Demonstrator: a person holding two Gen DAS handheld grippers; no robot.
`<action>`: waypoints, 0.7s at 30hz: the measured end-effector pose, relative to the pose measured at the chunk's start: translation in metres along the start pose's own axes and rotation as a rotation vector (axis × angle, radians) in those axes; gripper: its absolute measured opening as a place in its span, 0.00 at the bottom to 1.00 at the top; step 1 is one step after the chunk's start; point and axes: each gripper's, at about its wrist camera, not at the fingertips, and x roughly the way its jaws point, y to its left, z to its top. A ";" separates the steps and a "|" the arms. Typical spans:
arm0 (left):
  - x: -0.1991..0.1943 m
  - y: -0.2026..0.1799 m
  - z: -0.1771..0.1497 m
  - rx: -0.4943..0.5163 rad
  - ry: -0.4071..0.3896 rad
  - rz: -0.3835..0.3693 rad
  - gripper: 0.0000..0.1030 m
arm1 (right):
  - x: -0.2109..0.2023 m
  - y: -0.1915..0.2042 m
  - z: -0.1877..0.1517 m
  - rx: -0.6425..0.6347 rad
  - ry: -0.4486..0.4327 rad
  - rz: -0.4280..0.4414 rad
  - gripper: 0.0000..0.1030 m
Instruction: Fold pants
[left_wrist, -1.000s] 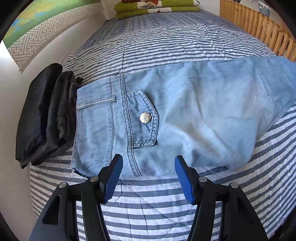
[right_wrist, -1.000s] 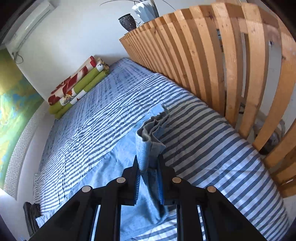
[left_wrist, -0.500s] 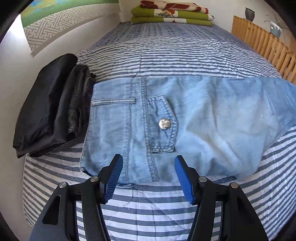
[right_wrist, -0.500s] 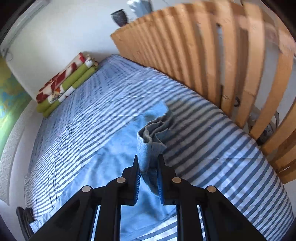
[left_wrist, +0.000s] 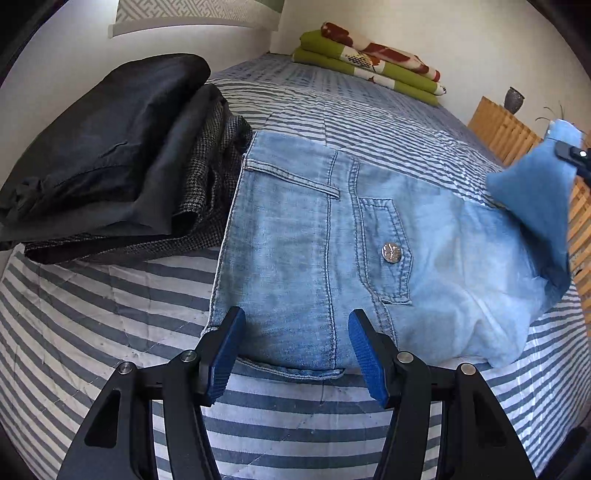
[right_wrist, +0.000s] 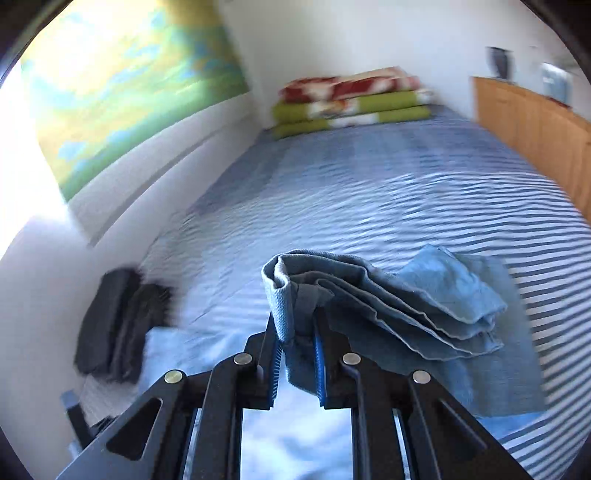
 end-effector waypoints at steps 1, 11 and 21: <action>-0.003 0.000 0.000 0.009 -0.008 -0.010 0.60 | 0.019 0.026 -0.017 -0.045 0.030 0.011 0.13; -0.032 0.059 -0.009 -0.096 -0.073 -0.028 0.60 | 0.104 0.082 -0.111 -0.164 0.184 -0.055 0.10; -0.042 0.037 -0.008 -0.014 -0.111 -0.071 0.61 | 0.028 0.016 -0.074 -0.048 0.211 0.169 0.24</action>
